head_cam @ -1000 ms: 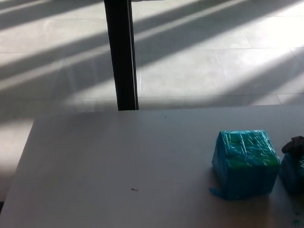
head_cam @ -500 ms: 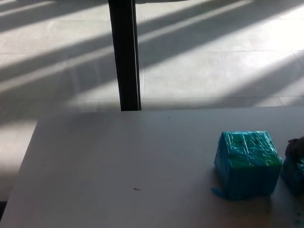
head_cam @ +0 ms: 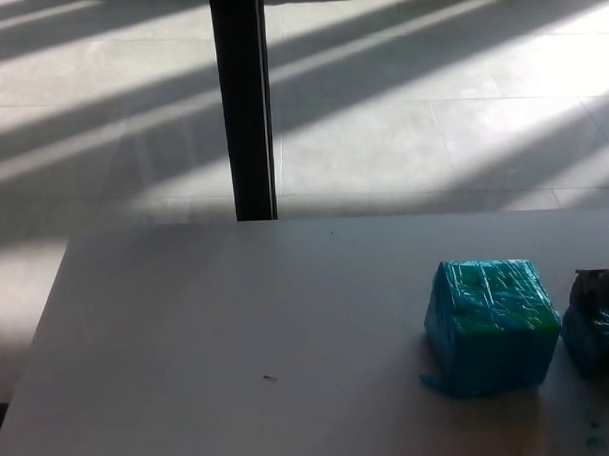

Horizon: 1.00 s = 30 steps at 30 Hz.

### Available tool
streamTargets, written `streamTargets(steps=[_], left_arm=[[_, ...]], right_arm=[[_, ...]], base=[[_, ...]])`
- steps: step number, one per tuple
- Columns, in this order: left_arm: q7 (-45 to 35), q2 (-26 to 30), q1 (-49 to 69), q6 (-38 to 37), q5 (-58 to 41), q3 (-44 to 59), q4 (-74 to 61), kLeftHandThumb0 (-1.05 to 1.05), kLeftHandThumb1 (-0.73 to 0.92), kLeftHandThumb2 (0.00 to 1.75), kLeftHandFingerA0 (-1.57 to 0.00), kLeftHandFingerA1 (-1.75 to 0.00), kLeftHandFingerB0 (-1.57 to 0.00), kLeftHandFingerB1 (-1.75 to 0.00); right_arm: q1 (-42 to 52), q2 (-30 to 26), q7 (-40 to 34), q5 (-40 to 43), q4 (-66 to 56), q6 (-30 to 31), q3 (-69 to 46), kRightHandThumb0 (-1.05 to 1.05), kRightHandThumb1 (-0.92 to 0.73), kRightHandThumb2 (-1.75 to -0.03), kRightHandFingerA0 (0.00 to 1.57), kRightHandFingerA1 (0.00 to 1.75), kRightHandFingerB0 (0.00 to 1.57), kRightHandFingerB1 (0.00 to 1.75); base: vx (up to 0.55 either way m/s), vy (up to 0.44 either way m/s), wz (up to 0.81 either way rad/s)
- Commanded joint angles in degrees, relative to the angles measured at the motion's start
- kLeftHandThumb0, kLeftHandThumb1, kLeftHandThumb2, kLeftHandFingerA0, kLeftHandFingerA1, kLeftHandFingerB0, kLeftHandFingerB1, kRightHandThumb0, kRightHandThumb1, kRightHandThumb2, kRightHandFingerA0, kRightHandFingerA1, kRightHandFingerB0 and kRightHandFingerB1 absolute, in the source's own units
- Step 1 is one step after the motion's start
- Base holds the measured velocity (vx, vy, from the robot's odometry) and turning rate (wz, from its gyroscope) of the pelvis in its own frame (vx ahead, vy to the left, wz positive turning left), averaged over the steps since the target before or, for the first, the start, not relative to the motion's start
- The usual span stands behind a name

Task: The robot uses its right hand to pick up the small cube kept on the middle on the desk and place it on the bigger cube kept next to it

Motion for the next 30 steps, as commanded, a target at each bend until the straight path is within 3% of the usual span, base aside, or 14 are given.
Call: streamTargets(steps=[1,3,7,8,10,11,16,17,18,21,23,25,27,30], left_arm=[[-0.51,2.14,0.10,0.26,-0.35,0.26,0.29,-0.76,0.62,1.00,-0.47,-0.65,-0.33,-0.55],[-1.48,2.15,0.23,0.61,-1.03,0.78,0.18,-0.73,0.77,0.62,-0.47,-0.59,-0.34,-0.43],[-0.79,2.21,0.17,1.11,-0.76,0.63,0.25,-0.71,0.60,1.01,-0.46,-0.66,-0.29,-0.54],[-0.52,2.20,0.11,1.18,-0.60,0.50,0.24,-0.72,0.77,0.63,-0.51,-0.59,-0.36,-0.42],[-0.53,2.16,0.10,1.12,-0.69,0.59,0.27,-0.71,0.77,0.62,-0.50,-0.59,-0.36,-0.43],[-0.62,2.13,0.20,0.61,-0.50,0.44,0.26,-0.71,0.59,1.00,-0.47,-0.66,-0.31,-0.55],[-0.46,2.89,-0.09,0.52,-0.01,0.14,0.79,-0.76,0.62,1.00,-0.46,-0.66,-0.32,-0.54],[-0.60,2.93,-0.12,0.67,-0.15,0.24,0.80,-0.73,0.77,0.63,-0.49,-0.61,-0.36,-0.43],[-0.50,2.97,-0.39,0.79,-0.26,0.37,1.34,-0.75,0.61,0.99,-0.46,-0.65,-0.31,-0.54],[-0.78,3.00,-0.22,1.09,-0.48,0.42,0.91,-0.75,0.62,1.00,-0.48,-0.66,-0.30,-0.54],[-0.58,2.96,-0.14,1.57,-0.68,0.49,0.45,-0.71,0.78,0.63,-0.51,-0.60,-0.35,-0.43],[-0.61,3.16,-0.12,1.12,-0.64,0.52,0.64,-0.72,0.60,1.00,-0.51,-0.68,-0.32,-0.55],[-0.41,3.33,-0.43,1.28,-0.54,0.47,1.16,-0.72,0.77,0.62,-0.53,-0.61,-0.38,-0.43],[-0.47,3.54,-0.33,1.37,0.01,-0.11,0.97,-0.74,0.61,1.00,-0.45,-0.64,-0.28,-0.53]], right_arm=[[7.73,-3.33,-16.93,-0.23,0.74,-13.37,-6.31,-0.23,-0.71,-0.77,0.84,1.62,0.71,1.15],[6.60,-4.90,-17.05,0.76,0.34,-15.85,-8.78,-0.20,-0.69,-0.78,0.82,1.65,0.81,0.88],[4.47,-6.80,-12.63,1.69,-0.04,-17.39,-11.78,-0.15,-0.71,-0.78,0.74,1.71,0.63,1.44],[3.09,-7.59,-12.91,1.32,1.01,-19.59,-12.20,-0.13,-0.70,-0.79,0.71,1.75,0.60,1.55],[2.63,-8.13,-11.75,1.36,0.28,-20.06,-13.04,-0.15,-0.71,-0.79,0.70,1.75,0.58,1.57],[1.41,-8.76,-10.38,1.67,0.13,-21.36,-13.69,-0.16,-0.72,-0.75,0.69,1.75,0.59,1.55],[-2.21,-8.91,-7.94,0.87,-0.23,-23.93,-14.27,-0.16,-0.67,-0.81,0.75,1.69,0.65,1.46],[-2.81,-9.15,-6.29,0.88,-1.06,-23.57,-14.42,-0.18,-0.69,-0.82,0.74,1.69,0.64,1.46],[-4.07,-9.37,-4.55,0.78,-2.29,-23.53,-14.45,-0.16,-0.69,-0.80,0.81,1.72,0.60,1.49],[-5.42,-9.37,-2.30,1.31,-3.75,-25.16,-15.00,-0.18,-0.69,-0.79,0.72,1.74,0.61,1.53],[-6.03,-9.08,0.57,2.95,-4.68,-26.10,-15.77,-0.17,-0.71,-0.84,0.88,1.73,0.63,1.50],[-6.81,-8.70,4.97,4.10,-7.02,-24.93,-16.20,-0.22,-0.73,-0.68,0.73,1.75,0.60,1.56],[-6.75,-8.37,6.38,4.50,-8.47,-24.54,-16.62,-0.23,-0.72,-0.67,0.74,1.75,0.59,1.57],[-7.81,-7.62,13.99,7.62,-12.85,-22.61,-16.71,-0.21,-0.73,-0.71,0.75,1.69,0.68,1.37]], base=[[0.00,0.000,0.00],[0.00,0.000,0.00],[0.00,0.000,0.00],[0.00,0.000,0.00],[0.00,0.000,0.00],[0.00,0.000,0.00],[0.00,0.000,0.00],[0.00,0.000,0.00],[0.00,0.000,0.00],[0.00,0.000,0.00],[0.00,0.000,0.00],[0.00,0.000,0.00],[0.00,0.000,0.00],[0.00,0.000,0.00]])
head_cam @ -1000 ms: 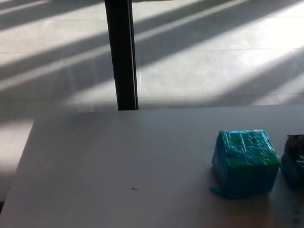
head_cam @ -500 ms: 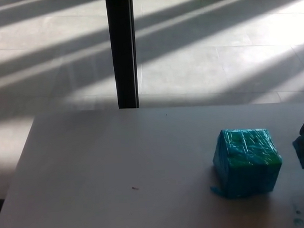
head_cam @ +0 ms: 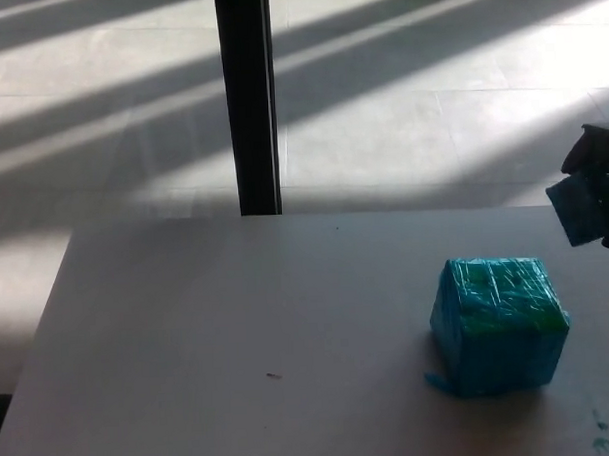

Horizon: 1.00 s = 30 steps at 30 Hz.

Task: The robot uses its right hand to pick up the small cube kept on the middle on the desk and place it on the bigger cube kept next to it

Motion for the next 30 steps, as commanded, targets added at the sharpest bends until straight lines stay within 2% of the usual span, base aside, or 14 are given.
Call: streamTargets(steps=[1,9,10,11,13,16,17,20,21,22,26,28,29,30], left_arm=[[-0.40,1.86,0.23,0.99,0.08,-0.31,-0.08,-0.75,0.78,0.63,-0.51,-0.60,-0.35,-0.43],[-0.14,1.95,-0.25,1.26,-0.08,-0.13,0.50,-0.75,0.76,0.62,-0.52,-0.60,-0.38,-0.43],[-0.25,1.92,0.01,0.94,0.09,-0.30,0.20,-0.74,0.60,1.01,-0.47,-0.66,-0.30,-0.53],[-0.56,1.81,0.21,0.92,-0.21,-0.08,-0.23,-0.75,0.76,0.64,-0.51,-0.61,-0.36,-0.44],[-0.65,1.80,0.52,0.64,0.07,-0.37,-0.59,-0.76,0.77,0.63,-0.52,-0.61,-0.37,-0.43],[0.05,1.66,0.35,1.10,-0.16,-0.13,-0.70,-0.75,0.77,0.62,-0.54,-0.60,-0.37,-0.43],[0.04,1.80,0.13,1.05,-0.08,-0.18,-0.49,-0.75,0.76,0.63,-0.52,-0.59,-0.38,-0.43],[-0.27,2.12,-0.22,1.00,0.12,-0.37,-0.18,-0.76,0.77,0.64,-0.51,-0.59,-0.36,-0.42],[-0.46,2.20,-0.24,1.14,0.11,-0.39,-0.25,-0.79,0.62,1.00,-0.46,-0.65,-0.31,-0.54],[-0.03,2.27,-0.65,1.13,0.31,-0.52,0.02,-0.74,0.77,0.62,-0.50,-0.58,-0.37,-0.42],[-0.31,2.33,-0.67,1.57,-0.10,-0.21,-0.37,-0.76,0.76,0.64,-0.52,-0.61,-0.37,-0.43],[-0.32,2.34,-0.57,0.96,0.22,-0.45,-0.25,-0.76,0.77,0.63,-0.54,-0.61,-0.38,-0.43],[-0.51,2.38,-0.45,0.10,0.88,-1.05,-0.11,-0.77,0.78,0.63,-0.50,-0.59,-0.37,-0.43],[-0.50,2.39,-0.45,0.09,0.85,-1.08,-0.10,-0.77,0.78,0.63,-0.50,-0.59,-0.37,-0.43]], right_arm=[[-2.44,0.33,15.13,6.71,-6.89,-0.53,-1.51,-0.20,-0.75,-0.69,0.73,1.73,0.63,1.46],[-1.87,0.62,23.77,6.97,-14.05,2.55,0.52,-0.16,-0.70,-0.74,0.73,1.70,0.67,1.47],[-1.70,0.54,25.17,6.90,-14.91,3.27,0.90,-0.15,-0.70,-0.76,0.75,1.68,0.70,1.43],[-1.52,0.58,26.21,7.35,-14.88,2.65,1.09,-0.16,-0.70,-0.74,0.75,1.68,0.70,1.41],[-1.49,0.70,27.86,7.18,-15.08,2.55,1.66,-0.14,-0.70,-0.70,0.86,1.66,0.68,1.38],[-1.19,0.77,29.21,6.93,-16.50,2.84,1.90,-0.21,-0.71,-0.73,0.74,1.69,0.68,1.46],[-1.14,0.96,29.39,6.88,-16.87,3.12,1.89,-0.29,-0.72,-0.63,0.76,1.63,0.79,1.07],[-1.18,1.54,29.62,6.34,-17.05,2.83,2.13,-0.30,-0.68,-0.70,0.78,1.50,0.86,0.91],[-1.23,1.98,29.73,6.22,-16.88,3.08,2.21,-0.24,-0.70,-0.69,0.78,1.56,0.77,1.09],[-1.46,2.33,29.98,6.13,-16.41,3.08,2.30,-0.27,-0.73,-0.63,0.78,1.72,0.64,1.37],[-1.95,3.46,32.13,3.91,-17.53,6.40,3.57,-0.24,-0.73,-0.72,0.71,1.72,0.61,1.56],[-1.97,3.61,33.17,3.39,-17.97,7.26,3.89,-0.20,-0.74,-0.67,0.82,1.71,0.60,1.49],[-2.11,3.95,33.31,2.32,-16.98,6.07,4.95,-0.25,-0.70,-0.68,0.72,1.59,0.70,1.12],[-2.11,3.98,33.43,2.29,-17.02,6.13,4.90,-0.25,-0.70,-0.68,0.72,1.59,0.70,1.12]], base=[[0.00,0.000,0.00],[0.00,0.000,0.00],[0.00,0.000,0.00],[0.00,0.000,0.00],[0.00,0.000,0.00],[0.00,0.000,0.00],[0.00,0.000,0.00],[0.00,0.000,0.00],[0.00,0.000,0.00],[0.00,0.000,0.00],[0.00,0.000,0.00],[0.00,0.000,0.00],[0.00,0.000,0.00],[0.00,0.000,0.00]])
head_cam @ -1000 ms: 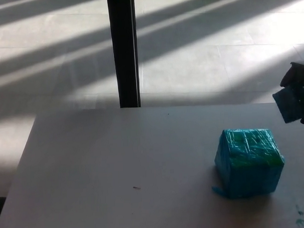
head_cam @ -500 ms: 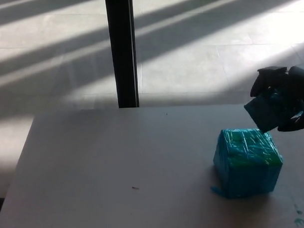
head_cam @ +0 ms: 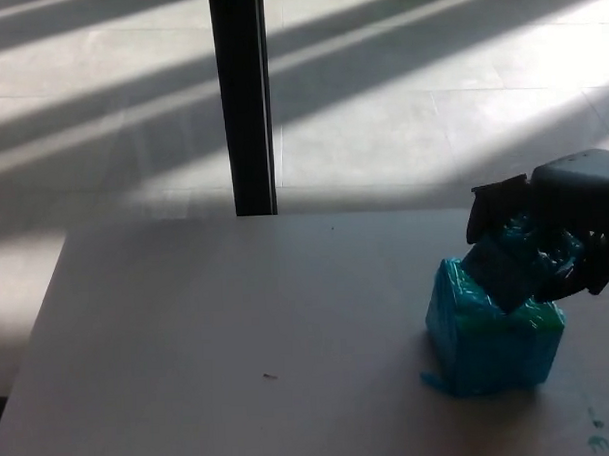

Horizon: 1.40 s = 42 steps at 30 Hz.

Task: The robot uses its right hand to pick up the small cube kept on the middle on the desk and place it on the bigger cube kept next to it

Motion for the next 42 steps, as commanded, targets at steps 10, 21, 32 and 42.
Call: streamTargets(steps=[10,21,32,42], left_arm=[[-0.24,2.41,-0.30,0.44,0.29,-1.11,0.09,-0.78,0.62,1.00,-0.47,-0.64,-0.32,-0.54],[-0.32,2.63,-0.78,0.27,0.64,-1.94,0.75,-0.76,0.79,0.63,-0.50,-0.58,-0.35,-0.42],[0.01,2.22,-0.26,0.37,0.10,-1.57,0.47,-0.76,0.77,0.63,-0.52,-0.58,-0.37,-0.41],[-0.43,2.18,0.11,0.48,-0.20,-1.33,0.56,-0.76,0.77,0.63,-0.51,-0.59,-0.38,-0.43]], right_arm=[[-1.23,2.82,4.75,-4.58,0.54,0.58,2.61,-0.19,-0.72,-0.66,0.82,1.68,0.63,1.40],[-3.02,4.26,5.08,-9.88,4.48,3.46,4.88,-0.50,-0.60,-0.78,0.10,0.48,0.12,0.39],[-4.98,1.26,10.92,-15.44,-0.87,6.86,7.17,-0.78,-0.36,-0.68,0.00,0.00,0.00,0.00],[-6.16,1.55,17.47,-12.07,-2.25,8.88,4.15,-0.85,-0.43,-0.55,0.00,0.00,0.00,0.00]], base=[[0.00,0.000,0.00],[0.00,0.000,0.00],[0.00,0.000,0.00],[0.00,0.000,0.00]])
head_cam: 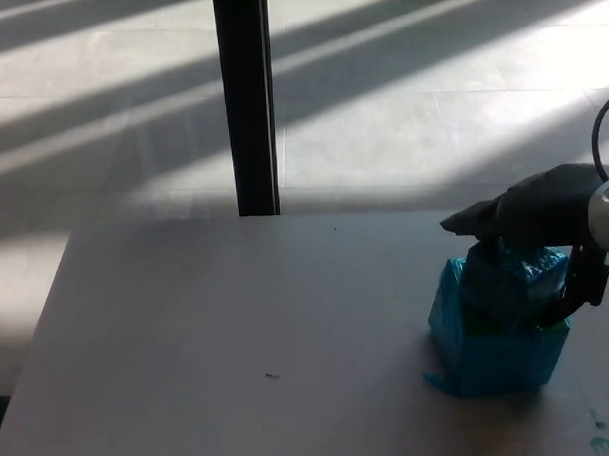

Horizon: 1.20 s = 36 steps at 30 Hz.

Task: The robot uses its right hand to pick up the small cube kept on the middle on the desk and place it on the bigger cube kept next to it

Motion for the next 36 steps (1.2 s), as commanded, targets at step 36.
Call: streamTargets(steps=[36], left_arm=[[0.01,0.50,2.18,1.51,-1.22,1.52,-0.11,-0.76,0.75,0.62,-0.53,-0.64,-0.39,-0.44]], right_arm=[[19.08,-18.90,-5.17,19.02,5.82,7.39,-46.24,-0.56,-0.54,-0.80,0.08,0.44,0.25,0.42]], base=[[0.00,0.000,0.00]])
